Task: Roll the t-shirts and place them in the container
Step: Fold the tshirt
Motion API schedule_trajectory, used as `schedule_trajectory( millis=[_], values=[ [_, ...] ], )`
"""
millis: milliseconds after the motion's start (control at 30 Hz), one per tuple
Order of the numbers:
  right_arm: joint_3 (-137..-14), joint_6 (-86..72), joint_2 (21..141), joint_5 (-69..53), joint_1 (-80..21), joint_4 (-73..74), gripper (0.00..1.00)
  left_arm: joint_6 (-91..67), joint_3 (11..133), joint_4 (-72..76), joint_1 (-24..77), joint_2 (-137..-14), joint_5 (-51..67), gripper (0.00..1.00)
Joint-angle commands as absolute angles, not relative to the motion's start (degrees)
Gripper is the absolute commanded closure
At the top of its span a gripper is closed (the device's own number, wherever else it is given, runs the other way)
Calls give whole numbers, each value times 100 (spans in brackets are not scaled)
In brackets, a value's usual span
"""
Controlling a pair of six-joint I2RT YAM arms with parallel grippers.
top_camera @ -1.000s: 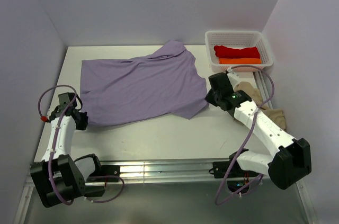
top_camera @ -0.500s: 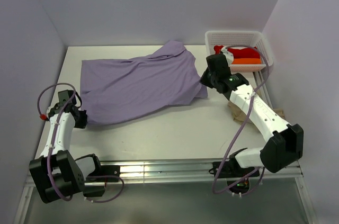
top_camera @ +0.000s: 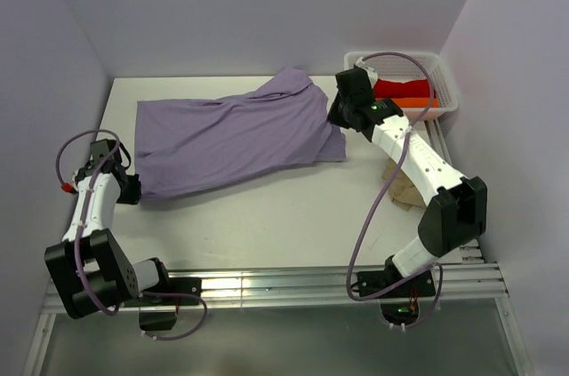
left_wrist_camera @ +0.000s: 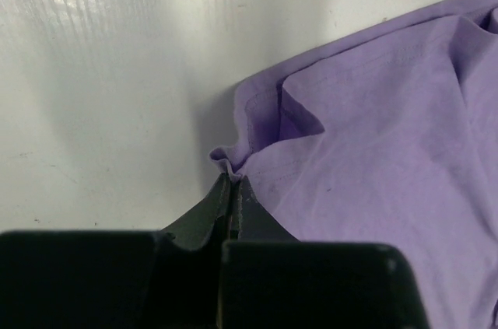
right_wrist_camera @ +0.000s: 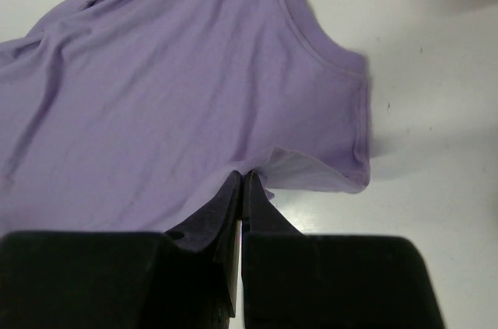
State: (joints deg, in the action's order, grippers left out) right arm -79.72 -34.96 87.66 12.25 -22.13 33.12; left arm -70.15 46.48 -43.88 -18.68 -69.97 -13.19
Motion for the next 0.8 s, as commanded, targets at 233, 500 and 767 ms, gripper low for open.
schedule_trajectory(
  millis=[233,500,767],
  values=[
    [-9026,-3006,9632,1090,-2109,3366,100,-7163,5044,-4157,-1916,-7602,-1213,100],
    [-9483,-2883,9905,1143,-2057,3428,100,-7137,5361,-4289,-1916,-7980,-1257,100],
    [-9782,-2795,10107,1037,-2013,3437,100,-7181,5712,-4631,-1916,-8287,-1406,100]
  ],
)
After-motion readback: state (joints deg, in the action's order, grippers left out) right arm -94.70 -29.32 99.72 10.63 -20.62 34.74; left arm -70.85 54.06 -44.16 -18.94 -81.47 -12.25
